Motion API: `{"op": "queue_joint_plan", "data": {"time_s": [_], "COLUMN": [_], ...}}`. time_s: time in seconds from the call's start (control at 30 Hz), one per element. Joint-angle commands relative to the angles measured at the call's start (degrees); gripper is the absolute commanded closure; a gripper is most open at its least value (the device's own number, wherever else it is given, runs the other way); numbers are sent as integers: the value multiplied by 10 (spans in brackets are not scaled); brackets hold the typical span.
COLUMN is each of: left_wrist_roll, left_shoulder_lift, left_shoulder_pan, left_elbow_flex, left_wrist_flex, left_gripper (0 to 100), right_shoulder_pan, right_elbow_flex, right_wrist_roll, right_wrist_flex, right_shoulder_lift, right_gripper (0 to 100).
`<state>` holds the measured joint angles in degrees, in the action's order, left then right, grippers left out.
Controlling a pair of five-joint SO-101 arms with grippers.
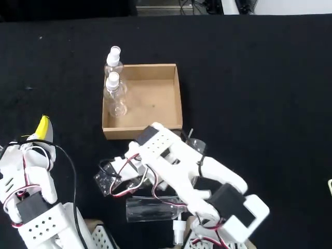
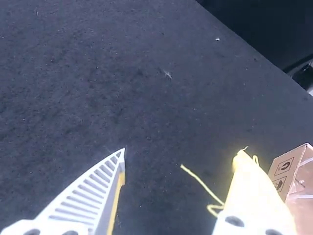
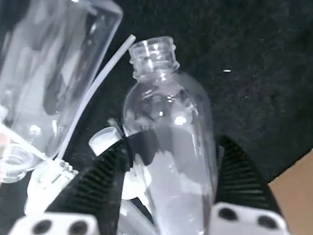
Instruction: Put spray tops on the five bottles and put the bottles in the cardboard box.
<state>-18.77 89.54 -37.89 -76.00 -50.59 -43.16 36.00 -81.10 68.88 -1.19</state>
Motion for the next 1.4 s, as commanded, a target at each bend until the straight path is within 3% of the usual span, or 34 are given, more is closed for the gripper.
{"op": "queue_joint_plan", "data": {"time_s": [0.0,0.3,0.6,0.7,0.8,0.93,1.03,1.2,1.37], "left_wrist_roll": [-4,-3,-3,-3,-3,-3,-3,-3,-3], "left_shoulder_lift": [9,9,9,9,9,9,9,9,9], "left_shoulder_pan": [-6,-6,-6,-6,-6,-6,-6,-5,-3], "left_elbow_flex": [15,15,15,15,15,15,15,14,10], "left_wrist_flex": [12,13,12,12,13,12,13,11,12], "left_gripper": [680,679,679,679,679,679,679,679,679], "right_shoulder_pan": [15,19,59,151,307,531,652,772,821], "right_elbow_flex": [-44,-157,-335,-381,-401,-372,-301,-126,-21], "right_wrist_roll": [20,250,453,510,553,557,557,557,535], "right_wrist_flex": [9,23,232,298,306,258,186,11,-83], "right_shoulder_lift": [3,-7,-126,-133,-133,-132,-132,-131,-131], "right_gripper": [812,962,983,985,983,983,983,982,959]}}
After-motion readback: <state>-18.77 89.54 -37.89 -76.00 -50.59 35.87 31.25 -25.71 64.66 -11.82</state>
